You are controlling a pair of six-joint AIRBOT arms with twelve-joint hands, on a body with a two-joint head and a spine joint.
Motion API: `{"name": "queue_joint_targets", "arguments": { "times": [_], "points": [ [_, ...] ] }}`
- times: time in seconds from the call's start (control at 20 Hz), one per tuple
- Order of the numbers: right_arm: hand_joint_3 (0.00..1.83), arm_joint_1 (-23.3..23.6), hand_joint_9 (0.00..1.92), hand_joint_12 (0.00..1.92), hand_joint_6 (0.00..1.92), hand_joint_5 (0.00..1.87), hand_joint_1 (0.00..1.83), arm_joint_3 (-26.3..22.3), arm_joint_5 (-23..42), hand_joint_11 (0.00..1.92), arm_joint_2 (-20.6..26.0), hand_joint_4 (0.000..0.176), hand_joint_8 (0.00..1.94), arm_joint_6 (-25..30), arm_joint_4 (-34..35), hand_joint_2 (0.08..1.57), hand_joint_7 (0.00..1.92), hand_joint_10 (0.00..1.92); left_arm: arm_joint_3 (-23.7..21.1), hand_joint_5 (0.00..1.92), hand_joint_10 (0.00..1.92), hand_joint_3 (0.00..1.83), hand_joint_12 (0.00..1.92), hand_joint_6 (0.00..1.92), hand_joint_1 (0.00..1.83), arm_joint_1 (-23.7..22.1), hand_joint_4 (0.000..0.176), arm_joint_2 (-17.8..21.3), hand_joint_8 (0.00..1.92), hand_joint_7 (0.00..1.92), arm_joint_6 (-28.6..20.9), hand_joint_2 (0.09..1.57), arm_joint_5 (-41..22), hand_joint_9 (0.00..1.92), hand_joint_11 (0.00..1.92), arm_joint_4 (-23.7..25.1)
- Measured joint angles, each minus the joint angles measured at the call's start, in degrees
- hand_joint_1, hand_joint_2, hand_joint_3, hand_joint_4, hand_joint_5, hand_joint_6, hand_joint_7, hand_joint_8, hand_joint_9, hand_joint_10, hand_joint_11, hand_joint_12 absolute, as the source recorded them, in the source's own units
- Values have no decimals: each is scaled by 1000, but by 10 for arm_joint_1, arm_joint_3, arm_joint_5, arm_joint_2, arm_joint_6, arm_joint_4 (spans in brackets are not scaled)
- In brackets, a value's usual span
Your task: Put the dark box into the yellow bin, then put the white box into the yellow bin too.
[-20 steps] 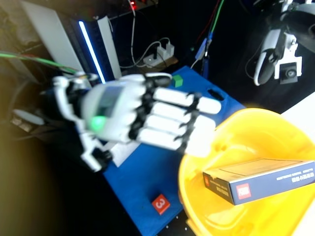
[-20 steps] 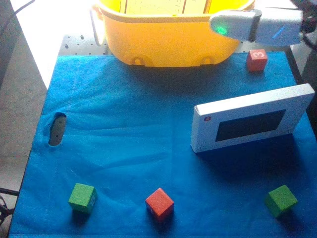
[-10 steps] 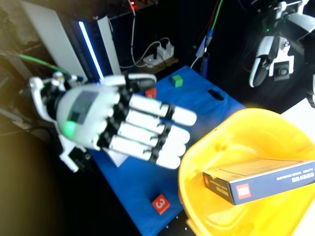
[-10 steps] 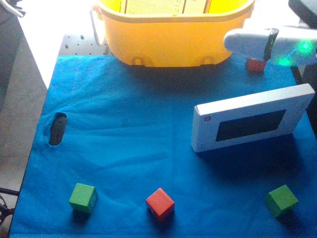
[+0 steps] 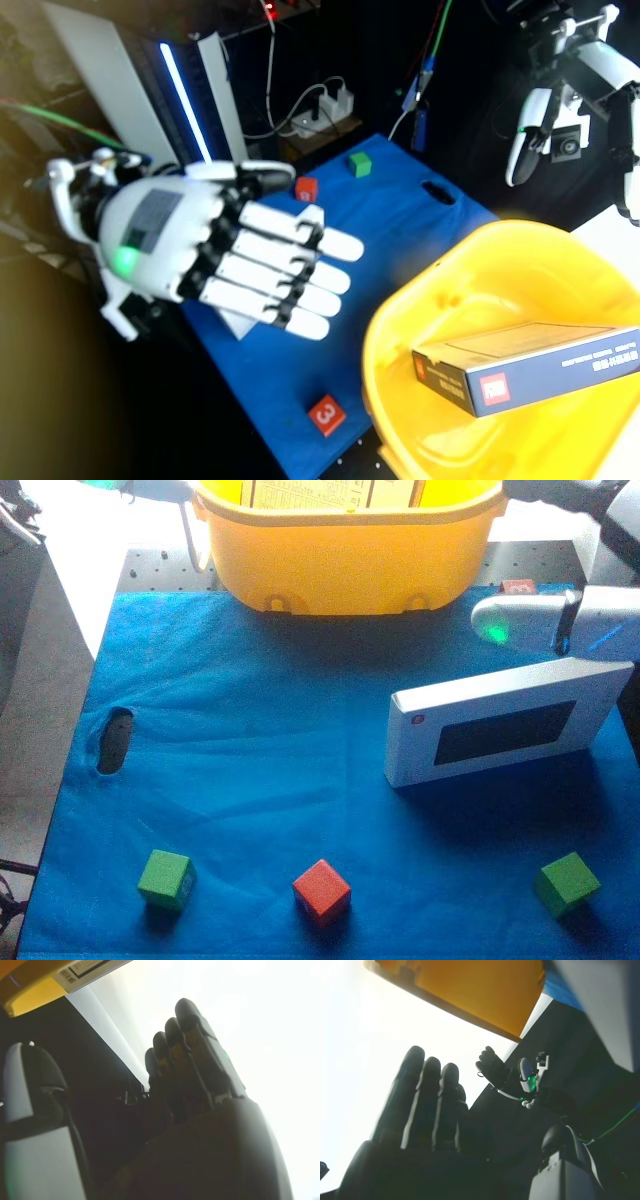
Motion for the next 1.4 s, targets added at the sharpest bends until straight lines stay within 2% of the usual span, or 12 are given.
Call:
{"name": "queue_joint_targets", "arguments": {
  "times": [0.25,0.45,0.5,0.7,0.8,0.95,1.0,1.05,1.1,1.25,1.4],
  "points": [
    [0,-14,359,109,6,159,312,-17,6,366,14,0,0,0,-24,787,361,0,-16,469,0,0,0,0,1242,7,0,23,0,462,7,793,1,442,424,-16],
    [0,-25,289,80,0,106,302,-27,0,294,16,0,0,0,-36,799,288,0,-53,383,0,0,1,0,1120,8,0,54,0,347,35,759,-1,360,385,-36],
    [0,-27,305,85,7,121,329,-29,2,304,17,0,11,1,-37,769,314,7,-58,386,0,0,0,2,1115,8,0,59,0,341,39,755,-3,342,366,-40],
    [8,-50,304,69,0,106,357,-42,2,259,29,0,4,2,-42,813,304,5,-84,355,0,0,0,0,1106,8,0,86,0,321,61,759,-21,276,260,-68],
    [19,-60,297,67,4,110,371,-43,1,246,31,0,5,6,-42,855,310,1,-97,360,5,6,28,3,1189,8,0,91,0,313,67,785,-26,285,324,-69],
    [1,-73,289,71,19,163,472,-47,4,250,34,0,18,10,-42,823,352,10,-106,362,1,6,27,3,1177,8,2,97,1,296,75,796,-32,273,323,-68],
    [2,-78,296,73,21,177,539,-47,3,255,35,0,21,12,-41,826,365,12,-109,368,0,6,19,5,1169,8,16,100,2,299,75,800,-33,266,307,-72],
    [0,-79,319,81,8,198,580,-47,1,265,34,0,13,13,-41,820,394,11,-110,365,2,11,15,2,1181,8,3,104,6,310,75,813,-37,269,299,-73],
    [0,-79,331,80,9,213,635,-47,0,260,34,0,12,13,-41,812,404,12,-111,379,3,12,16,8,1174,8,0,107,7,315,75,818,-38,272,301,-77],
    [0,-79,405,105,9,286,745,-41,2,310,30,0,12,14,-40,787,466,18,-129,389,0,0,19,7,1099,10,0,123,0,278,85,787,-50,257,310,-88],
    [0,-79,396,103,10,314,812,-30,0,305,21,0,2,14,-35,774,461,6,-155,359,5,23,16,0,1083,12,0,143,1,255,108,858,-68,272,301,-100]
  ]
}}
